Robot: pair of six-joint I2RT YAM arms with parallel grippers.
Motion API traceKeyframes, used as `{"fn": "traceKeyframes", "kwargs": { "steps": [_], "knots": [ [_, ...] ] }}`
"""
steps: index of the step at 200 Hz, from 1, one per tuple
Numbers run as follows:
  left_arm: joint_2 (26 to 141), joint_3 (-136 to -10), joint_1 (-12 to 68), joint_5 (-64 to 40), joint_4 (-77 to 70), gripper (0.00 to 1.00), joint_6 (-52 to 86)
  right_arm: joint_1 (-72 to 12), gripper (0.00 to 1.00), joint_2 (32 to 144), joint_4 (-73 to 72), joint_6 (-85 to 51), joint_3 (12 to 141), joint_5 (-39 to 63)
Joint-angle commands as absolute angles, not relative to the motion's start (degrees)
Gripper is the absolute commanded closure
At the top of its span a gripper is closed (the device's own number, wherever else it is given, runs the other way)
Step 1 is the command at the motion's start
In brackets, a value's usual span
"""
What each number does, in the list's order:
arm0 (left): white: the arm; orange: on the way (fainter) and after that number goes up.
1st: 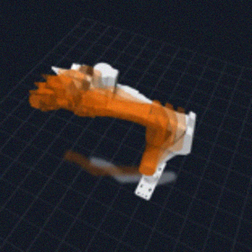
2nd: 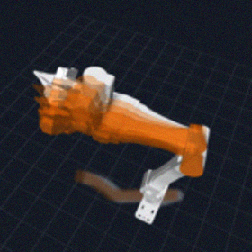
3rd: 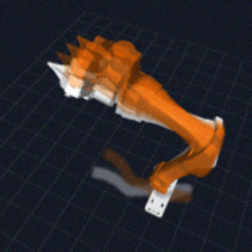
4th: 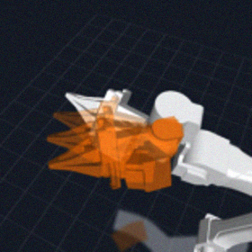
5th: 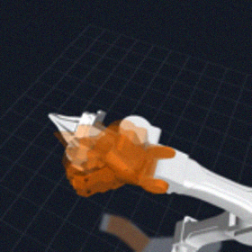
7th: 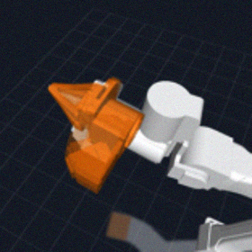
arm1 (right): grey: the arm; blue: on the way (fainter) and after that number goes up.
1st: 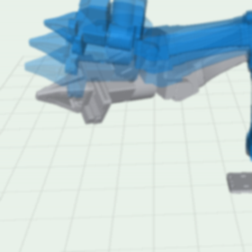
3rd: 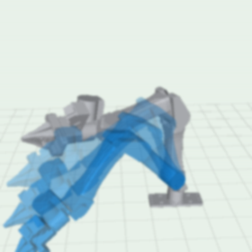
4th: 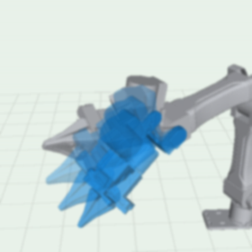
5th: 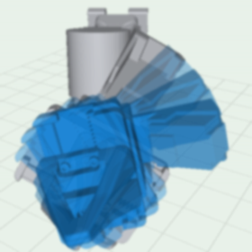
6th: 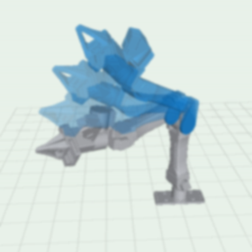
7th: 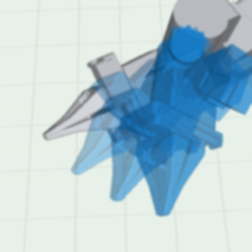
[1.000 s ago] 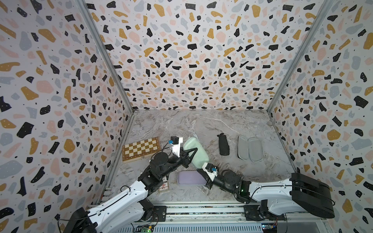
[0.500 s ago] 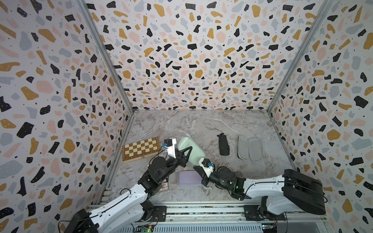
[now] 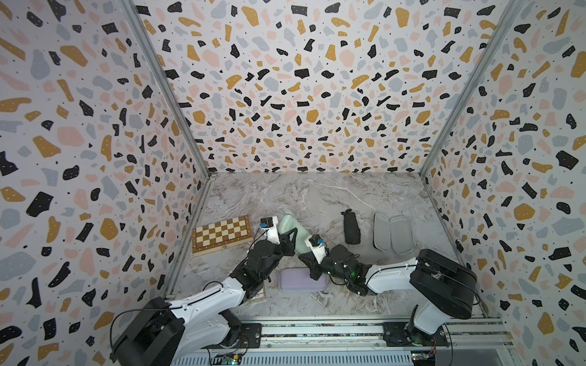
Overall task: Put umbrellas into zippered umbrella sleeves
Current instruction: Zip the zipper on the umbrella sleeve.
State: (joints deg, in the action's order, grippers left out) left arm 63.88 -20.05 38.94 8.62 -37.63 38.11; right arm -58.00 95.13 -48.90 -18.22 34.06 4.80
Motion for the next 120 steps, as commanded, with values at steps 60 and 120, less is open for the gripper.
{"fn": "traceKeyframes", "kwargs": {
  "steps": [60,120],
  "knots": [
    [78.24,-21.58,34.89,1.03,-45.36,0.75,42.87,-51.57,1.0,100.02,-43.41,-20.37,41.49,2.93],
    [85.72,-23.5,34.8,-0.16,-45.88,0.54,44.11,-48.26,1.0,102.34,-41.23,-20.46,42.63,4.17]
  ]
}}
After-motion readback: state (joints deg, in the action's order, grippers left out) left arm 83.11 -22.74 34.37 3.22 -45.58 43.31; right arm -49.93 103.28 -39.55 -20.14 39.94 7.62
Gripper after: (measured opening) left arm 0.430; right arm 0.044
